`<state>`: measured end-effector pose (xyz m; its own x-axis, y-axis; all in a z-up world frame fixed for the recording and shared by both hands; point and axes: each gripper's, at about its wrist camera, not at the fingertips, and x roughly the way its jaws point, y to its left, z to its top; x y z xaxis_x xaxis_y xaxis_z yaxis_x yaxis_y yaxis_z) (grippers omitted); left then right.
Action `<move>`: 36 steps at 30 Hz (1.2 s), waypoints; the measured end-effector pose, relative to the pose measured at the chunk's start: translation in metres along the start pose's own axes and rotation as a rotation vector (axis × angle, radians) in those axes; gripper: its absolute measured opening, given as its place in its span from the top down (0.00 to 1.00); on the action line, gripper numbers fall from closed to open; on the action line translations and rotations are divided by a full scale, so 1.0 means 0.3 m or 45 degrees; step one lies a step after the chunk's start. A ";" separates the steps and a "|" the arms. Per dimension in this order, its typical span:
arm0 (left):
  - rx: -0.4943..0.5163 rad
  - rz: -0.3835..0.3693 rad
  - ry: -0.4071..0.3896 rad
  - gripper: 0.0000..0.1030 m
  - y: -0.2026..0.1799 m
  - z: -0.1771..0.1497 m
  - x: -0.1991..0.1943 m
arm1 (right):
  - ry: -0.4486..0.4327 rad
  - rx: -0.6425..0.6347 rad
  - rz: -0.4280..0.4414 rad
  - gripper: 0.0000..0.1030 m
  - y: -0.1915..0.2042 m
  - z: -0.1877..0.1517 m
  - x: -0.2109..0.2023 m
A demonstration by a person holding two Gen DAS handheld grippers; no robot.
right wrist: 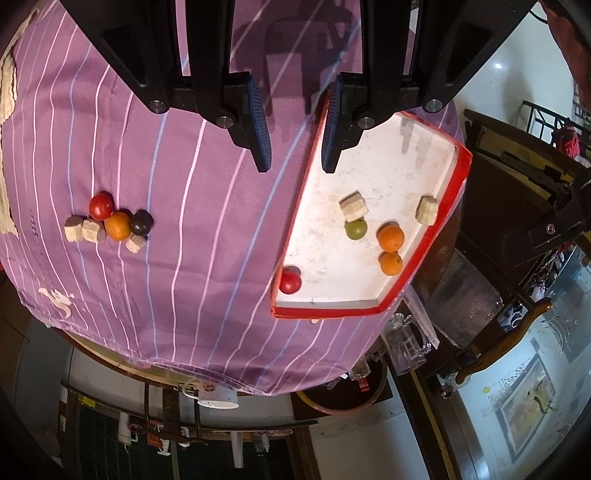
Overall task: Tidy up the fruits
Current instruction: 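Lift both tools away from the tray toward the remaining items, then grasp the round wooden block with the right tool while the left tool grasps the dark plum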
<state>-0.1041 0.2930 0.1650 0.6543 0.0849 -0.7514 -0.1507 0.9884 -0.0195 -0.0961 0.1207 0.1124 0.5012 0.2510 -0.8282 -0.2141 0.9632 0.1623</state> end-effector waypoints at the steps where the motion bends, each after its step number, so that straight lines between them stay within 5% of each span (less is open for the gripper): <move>1: 0.003 -0.003 0.006 0.23 -0.008 0.000 0.007 | 0.006 0.004 -0.001 0.70 -0.008 -0.003 0.003; 17: 0.072 -0.111 0.197 0.23 -0.260 -0.038 0.180 | 0.103 0.125 -0.057 0.69 -0.250 -0.065 0.044; 28: 0.128 -0.330 0.307 0.23 -0.568 -0.088 0.301 | 0.081 0.349 -0.146 0.69 -0.651 -0.122 -0.014; 36: 0.190 -0.355 0.381 0.23 -0.744 -0.132 0.418 | 0.064 0.434 -0.123 0.69 -0.894 -0.066 0.005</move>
<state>-0.0177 0.0782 0.0491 0.4078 -0.2062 -0.8895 0.1244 0.9776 -0.1695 -0.0547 -0.1391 0.0571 0.4620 0.1599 -0.8724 0.1288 0.9611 0.2444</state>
